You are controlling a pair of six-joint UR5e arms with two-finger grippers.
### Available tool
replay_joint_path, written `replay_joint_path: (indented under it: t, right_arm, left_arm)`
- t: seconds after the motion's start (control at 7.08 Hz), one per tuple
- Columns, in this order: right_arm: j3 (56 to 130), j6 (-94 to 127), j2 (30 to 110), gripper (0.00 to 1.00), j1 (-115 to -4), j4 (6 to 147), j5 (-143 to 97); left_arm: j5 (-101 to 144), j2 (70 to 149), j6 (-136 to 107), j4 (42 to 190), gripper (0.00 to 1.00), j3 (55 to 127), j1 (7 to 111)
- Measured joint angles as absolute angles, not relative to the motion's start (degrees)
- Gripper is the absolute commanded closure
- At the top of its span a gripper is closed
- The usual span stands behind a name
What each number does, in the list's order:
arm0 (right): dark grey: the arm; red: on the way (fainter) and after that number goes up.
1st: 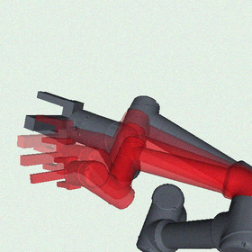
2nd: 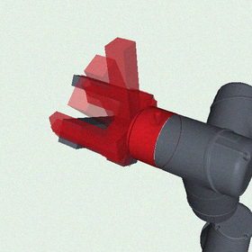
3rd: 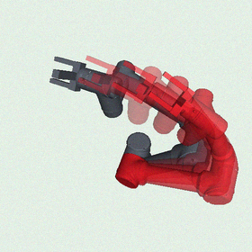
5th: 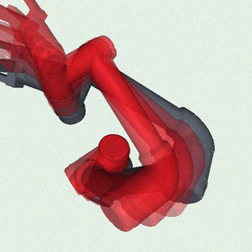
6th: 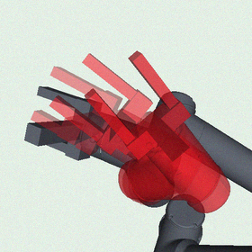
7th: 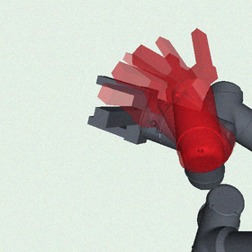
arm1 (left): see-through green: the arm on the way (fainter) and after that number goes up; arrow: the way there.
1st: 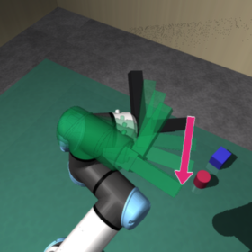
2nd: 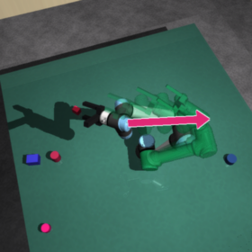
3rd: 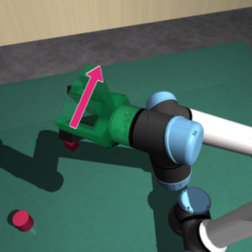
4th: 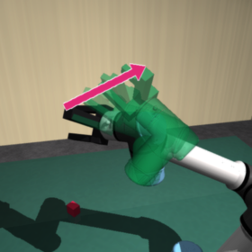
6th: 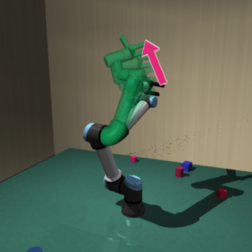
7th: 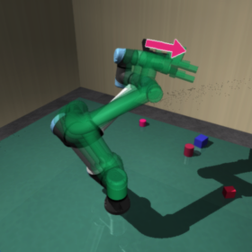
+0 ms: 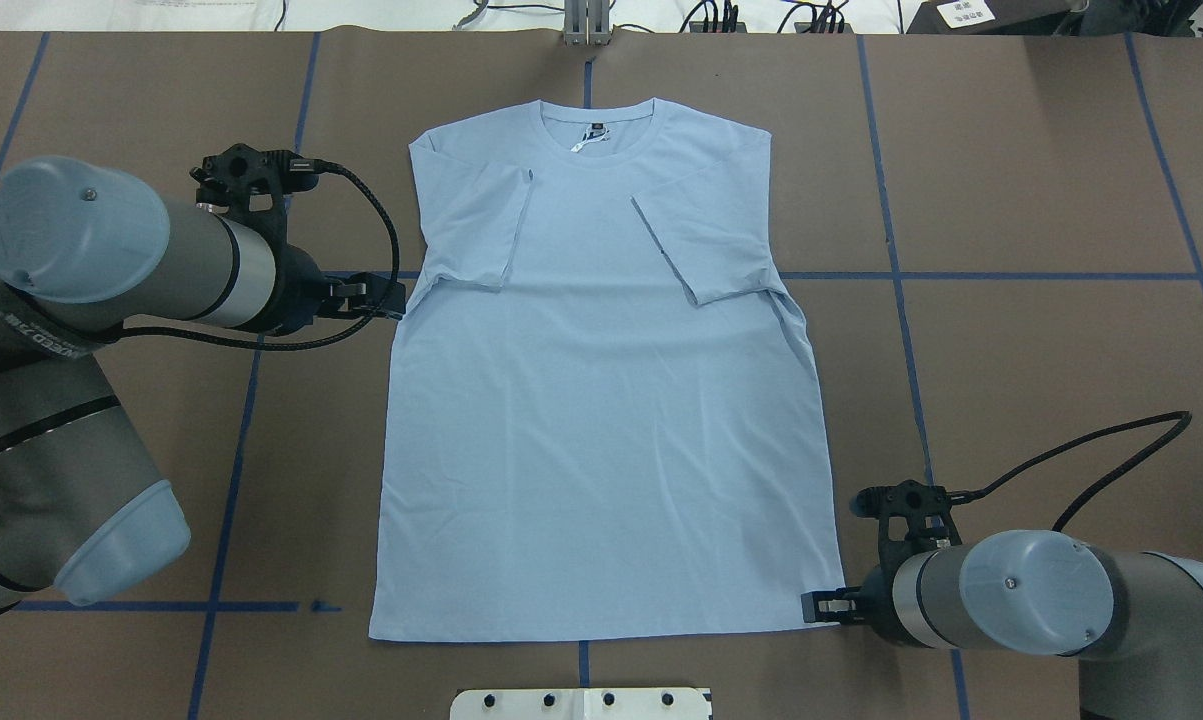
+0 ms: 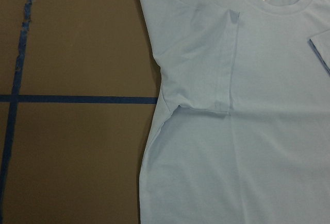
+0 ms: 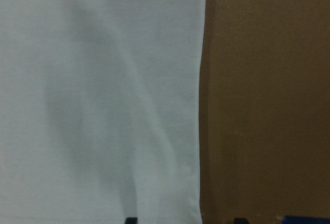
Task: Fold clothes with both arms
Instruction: 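Move the left gripper down to the other hem corner nearest the robot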
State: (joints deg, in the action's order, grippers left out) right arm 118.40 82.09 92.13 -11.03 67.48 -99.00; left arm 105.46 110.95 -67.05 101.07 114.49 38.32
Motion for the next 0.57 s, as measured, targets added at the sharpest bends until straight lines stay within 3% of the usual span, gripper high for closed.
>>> replay_joint_path:
  t: [0.28,0.57]
  right_arm:
    - [118.4,82.1,92.1,0.98,-11.0,67.5,-99.6]
    - [118.4,82.1,92.0,1.00,-11.1,67.5,-100.2]
  left_arm:
    - [105.5,111.0,-67.0,101.1,0.00,114.5,38.3]
    - [105.5,111.1,-67.1,101.1,0.00,114.5,38.3]
